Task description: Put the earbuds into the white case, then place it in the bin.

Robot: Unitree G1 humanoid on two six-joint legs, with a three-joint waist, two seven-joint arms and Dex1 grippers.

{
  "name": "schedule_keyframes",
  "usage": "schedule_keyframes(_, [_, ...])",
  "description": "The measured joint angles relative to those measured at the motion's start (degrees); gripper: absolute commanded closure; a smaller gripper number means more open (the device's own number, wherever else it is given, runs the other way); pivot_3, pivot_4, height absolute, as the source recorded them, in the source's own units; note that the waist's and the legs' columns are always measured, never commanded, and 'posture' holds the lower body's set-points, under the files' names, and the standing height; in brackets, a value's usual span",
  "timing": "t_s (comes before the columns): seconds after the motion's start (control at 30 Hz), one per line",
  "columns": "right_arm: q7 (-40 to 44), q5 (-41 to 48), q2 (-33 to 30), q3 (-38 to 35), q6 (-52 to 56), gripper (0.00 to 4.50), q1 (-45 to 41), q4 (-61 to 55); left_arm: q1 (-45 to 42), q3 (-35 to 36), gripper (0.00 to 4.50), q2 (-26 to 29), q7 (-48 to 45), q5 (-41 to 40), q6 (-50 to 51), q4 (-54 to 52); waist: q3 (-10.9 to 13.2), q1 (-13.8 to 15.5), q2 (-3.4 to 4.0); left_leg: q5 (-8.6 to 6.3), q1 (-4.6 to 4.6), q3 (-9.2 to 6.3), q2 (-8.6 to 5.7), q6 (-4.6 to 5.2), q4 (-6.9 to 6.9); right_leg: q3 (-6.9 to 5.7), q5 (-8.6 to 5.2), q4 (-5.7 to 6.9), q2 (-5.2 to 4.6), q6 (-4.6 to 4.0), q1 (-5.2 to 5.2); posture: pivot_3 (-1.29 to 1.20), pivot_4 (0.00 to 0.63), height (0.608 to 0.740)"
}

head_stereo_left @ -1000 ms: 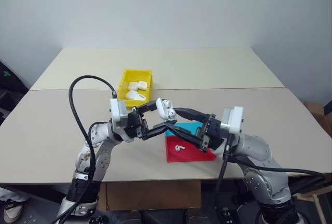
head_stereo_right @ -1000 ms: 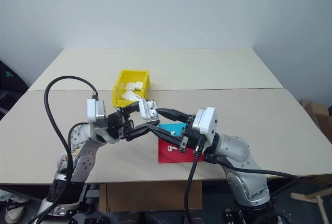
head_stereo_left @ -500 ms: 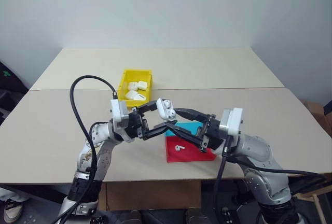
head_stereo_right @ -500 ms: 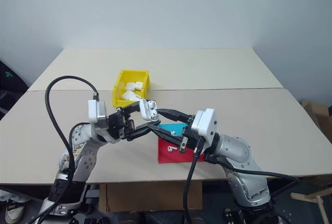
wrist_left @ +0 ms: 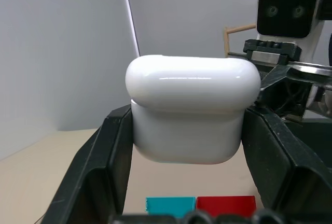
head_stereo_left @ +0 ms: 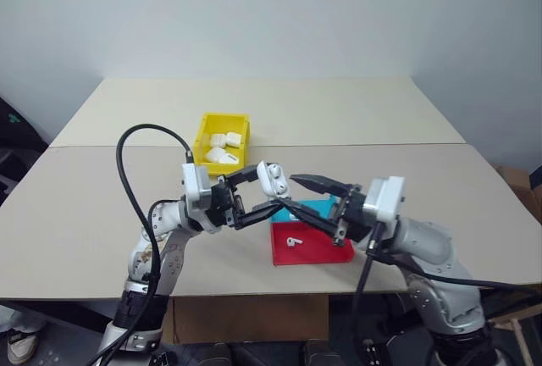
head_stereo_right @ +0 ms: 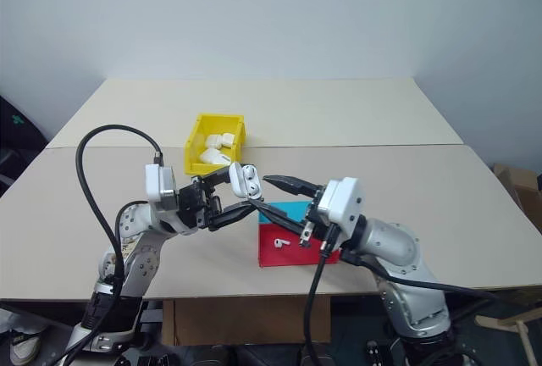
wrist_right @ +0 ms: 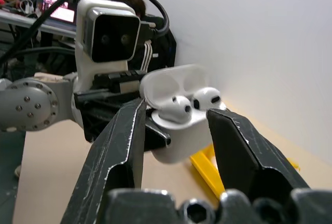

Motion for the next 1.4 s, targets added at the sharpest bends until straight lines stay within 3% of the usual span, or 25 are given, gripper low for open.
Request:
schedule_keyframes(0.1, [0.25,2.88,-3.32,-3.67,1.9,2.2,-0.85,-1.84,-0.51,0.01,1.7,-0.1,-0.03,0.66,-0.54,1.5,0.01,0.01,-0.01,0.0,0.0,0.0,0.0,0.0,0.0,0.0,0.0,0.0,0.0,0.0,-0.01,0.0,0.15,0.74])
schedule_keyframes(0.17, [-0.24,4.79,-5.37,-5.0,4.04,2.56,-2.86,-3.84,-1.26,-0.21,1.7,-0.54,-0.01,1.32,-1.54,3.02,0.01,-0.09,-0.01,0.0,0.0,0.0,0.0,0.0,0.0,0.0,0.0,0.01,0.0,0.0,-0.03,0.0,0.15,0.74])
schedule_keyframes(0.37, [-8.42,16.28,-12.2,-6.92,21.02,4.49,-15.69,-10.32,-3.3,-1.27,1.7,-2.38,-0.39,3.71,-4.62,8.22,0.02,-0.01,-0.04,0.0,-0.02,-0.01,0.0,0.01,-0.01,-0.01,0.0,-0.02,0.0,-0.03,-0.01,0.0,0.15,0.74])
schedule_keyframes(0.53, [-18.2,19.76,-12.66,-0.31,37.88,4.49,-23.26,-10.85,-6.0,-2.02,1.7,-3.74,-0.03,6.14,-6.93,11.58,0.02,0.03,-0.03,-0.01,-0.17,-0.01,-0.01,0.02,-0.01,-0.01,0.05,-0.04,-0.03,-0.09,-0.13,0.0,0.15,0.74])
schedule_keyframes(0.63, [-21.37,19.16,-11.74,3.05,41.63,4.49,-24.85,-12.43,-6.7,-2.06,1.7,-3.93,0.21,6.9,-7.99,12.99,0.02,0.03,-0.03,-0.04,-0.27,-0.03,-0.01,0.08,-0.01,-0.03,0.06,-0.08,-0.03,-0.1,-0.18,0.0,0.15,0.74])
schedule_keyframes(1.0, [-21.99,7.75,-10.29,12.37,41.57,4.49,-23.04,-15.5,-7.63,-1.93,1.7,-3.72,0.59,6.72,-8.92,14.46,0.02,0.05,-0.04,-0.06,-0.3,-0.04,-0.02,0.12,0.01,-0.06,0.05,-0.08,-0.04,-0.05,-0.2,0.0,0.15,0.74])
schedule_keyframes(1.4, [-18.42,1.08,-10.47,12.84,38.15,4.49,-20.55,-15.12,-6.32,-1.5,1.7,-2.69,0.56,6.55,-8.74,13.19,0.02,0.02,-0.04,-0.06,-0.3,-0.04,-0.02,0.12,0.01,-0.06,0.04,-0.09,-0.04,-0.03,-0.2,0.0,0.15,0.74])
